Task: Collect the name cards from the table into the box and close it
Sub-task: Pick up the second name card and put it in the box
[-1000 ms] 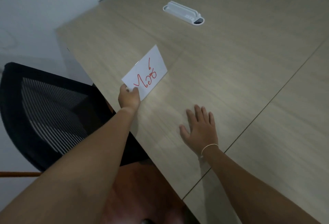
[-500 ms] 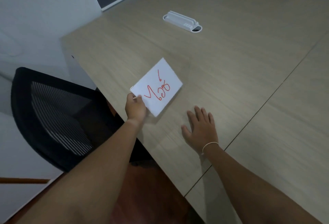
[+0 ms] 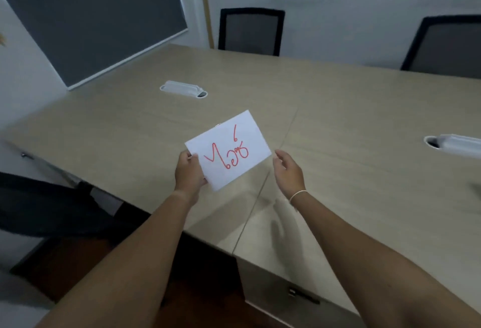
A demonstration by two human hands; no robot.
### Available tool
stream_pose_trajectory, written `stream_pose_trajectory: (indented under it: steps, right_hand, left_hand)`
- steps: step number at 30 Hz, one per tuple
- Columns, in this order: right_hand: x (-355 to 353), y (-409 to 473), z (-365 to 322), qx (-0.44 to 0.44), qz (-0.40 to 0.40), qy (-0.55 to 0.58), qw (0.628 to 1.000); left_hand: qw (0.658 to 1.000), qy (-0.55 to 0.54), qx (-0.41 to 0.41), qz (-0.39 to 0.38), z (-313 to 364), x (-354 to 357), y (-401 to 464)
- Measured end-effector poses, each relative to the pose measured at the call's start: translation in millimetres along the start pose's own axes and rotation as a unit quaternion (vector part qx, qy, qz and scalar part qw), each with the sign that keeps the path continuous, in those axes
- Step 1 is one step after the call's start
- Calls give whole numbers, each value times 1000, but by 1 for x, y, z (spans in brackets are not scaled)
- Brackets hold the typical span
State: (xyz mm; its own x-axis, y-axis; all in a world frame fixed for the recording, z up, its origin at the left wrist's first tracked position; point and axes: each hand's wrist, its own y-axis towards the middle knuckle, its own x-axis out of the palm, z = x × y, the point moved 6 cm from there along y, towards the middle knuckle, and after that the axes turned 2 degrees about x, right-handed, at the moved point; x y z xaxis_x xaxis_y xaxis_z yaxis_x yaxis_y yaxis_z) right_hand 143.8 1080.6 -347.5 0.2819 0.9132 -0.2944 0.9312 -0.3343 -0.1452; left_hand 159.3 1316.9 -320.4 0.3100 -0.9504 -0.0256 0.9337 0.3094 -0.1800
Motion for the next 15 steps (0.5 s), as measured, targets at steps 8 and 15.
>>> stream_pose_trajectory:
  steps: [8, 15]
  right_hand:
    - [-148, -104, 27, 35, 125, 10, 991]
    - [-258, -158, 46, 69, 163, 9, 984]
  left_hand:
    - [987, -10, 0, -163, -13, 94, -116]
    - [967, 25, 14, -252, -8, 170, -200]
